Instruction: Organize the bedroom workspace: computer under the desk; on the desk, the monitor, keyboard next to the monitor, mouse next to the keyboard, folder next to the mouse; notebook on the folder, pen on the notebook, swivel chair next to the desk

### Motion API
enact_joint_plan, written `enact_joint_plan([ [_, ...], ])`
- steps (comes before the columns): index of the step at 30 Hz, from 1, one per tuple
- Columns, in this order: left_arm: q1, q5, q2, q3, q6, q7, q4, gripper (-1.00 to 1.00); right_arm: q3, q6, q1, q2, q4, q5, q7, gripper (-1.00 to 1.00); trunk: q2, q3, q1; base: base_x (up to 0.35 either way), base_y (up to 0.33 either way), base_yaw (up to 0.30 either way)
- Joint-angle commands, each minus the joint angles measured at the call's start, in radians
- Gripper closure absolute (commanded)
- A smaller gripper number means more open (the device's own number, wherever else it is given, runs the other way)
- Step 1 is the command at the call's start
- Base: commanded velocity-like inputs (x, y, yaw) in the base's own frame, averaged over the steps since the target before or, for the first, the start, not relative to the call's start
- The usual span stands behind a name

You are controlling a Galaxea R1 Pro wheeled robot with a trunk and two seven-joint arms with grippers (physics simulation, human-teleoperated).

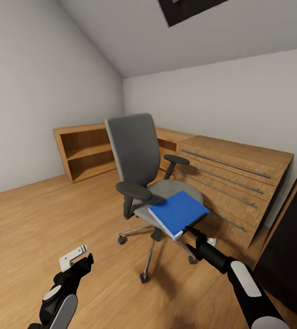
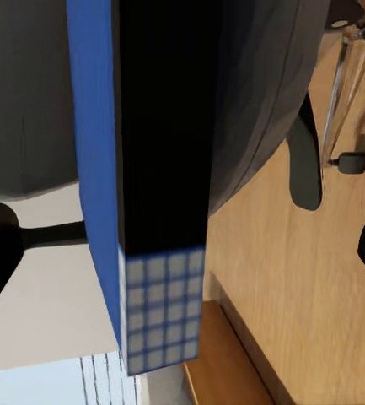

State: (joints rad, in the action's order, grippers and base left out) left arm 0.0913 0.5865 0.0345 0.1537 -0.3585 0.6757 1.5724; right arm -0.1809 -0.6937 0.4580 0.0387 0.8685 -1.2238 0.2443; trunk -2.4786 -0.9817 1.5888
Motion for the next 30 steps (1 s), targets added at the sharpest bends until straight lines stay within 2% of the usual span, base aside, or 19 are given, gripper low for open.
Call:
enact_joint_plan([
  [1, 0.001, 0.007, 0.001, 0.004, -0.003, 0.008, 0.001, -1.0, -0.002, -0.006, 0.001, 0.0, 0.0, 0.001, 0.002, -1.0, -0.001, -0.001, 0.0, 0.0, 0.0, 0.0],
  [23, 0.001, 0.013, 0.005, 0.004, -0.005, 0.007, 0.0, -1.0, -0.002, -0.001, 0.001, 0.0, 0.0, 0.001, -0.013, -1.0, -0.001, -0.001, 0.0, 0.039, 0.007, 0.0],
  [30, 0.001, 0.012, 0.005, 0.004, -0.005, 0.007, -0.004, -1.0, -0.002, -0.001, 0.001, 0.0, 0.0, 0.001, -0.013, -1.0, -0.001, -0.001, 0.0, 0.001, 0.09, 0.0],
])
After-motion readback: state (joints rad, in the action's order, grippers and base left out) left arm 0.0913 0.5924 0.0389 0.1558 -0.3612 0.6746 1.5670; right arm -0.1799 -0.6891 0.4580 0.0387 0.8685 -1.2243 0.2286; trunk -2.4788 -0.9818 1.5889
